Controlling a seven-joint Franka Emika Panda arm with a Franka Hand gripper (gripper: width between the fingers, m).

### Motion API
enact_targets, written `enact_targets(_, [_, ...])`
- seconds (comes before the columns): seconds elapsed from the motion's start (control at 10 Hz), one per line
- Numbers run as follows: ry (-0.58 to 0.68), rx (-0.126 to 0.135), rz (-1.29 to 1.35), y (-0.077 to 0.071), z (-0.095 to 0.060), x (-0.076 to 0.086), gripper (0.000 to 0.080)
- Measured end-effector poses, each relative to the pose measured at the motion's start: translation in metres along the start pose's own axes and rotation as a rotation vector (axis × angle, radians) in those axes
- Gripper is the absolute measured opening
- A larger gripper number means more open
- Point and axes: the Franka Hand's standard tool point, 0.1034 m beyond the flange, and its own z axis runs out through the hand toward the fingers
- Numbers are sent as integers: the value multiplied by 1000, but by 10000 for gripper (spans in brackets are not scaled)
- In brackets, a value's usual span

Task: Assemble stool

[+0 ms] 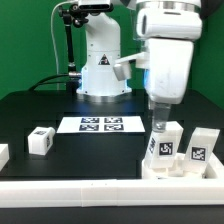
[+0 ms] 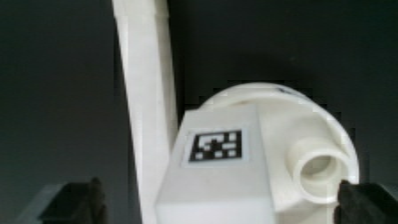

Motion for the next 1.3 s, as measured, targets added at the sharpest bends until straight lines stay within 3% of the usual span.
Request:
enact_targets(0.1, [-3, 17, -14, -2, 3, 6, 649])
enact_targets(0.4, [-4, 24, -13, -1, 11, 10, 649])
enact_targets(0.5, [-5, 25, -2, -1, 12, 8, 529])
enact_targets(0.6, [-6, 26, 3, -1, 12, 7, 529])
enact_targets(0.7, [-6, 27, 4, -1, 13, 6, 389])
enact_targets(0.8, [-6, 27, 5, -1, 13, 6, 338])
enact_targets(1.1, [-7, 33, 72, -2, 13, 5, 338])
enact_targets(1.2, [-22, 68, 192, -4, 14, 2, 338])
enact_targets(1.3, [-35, 86, 300, -3, 14, 1, 338])
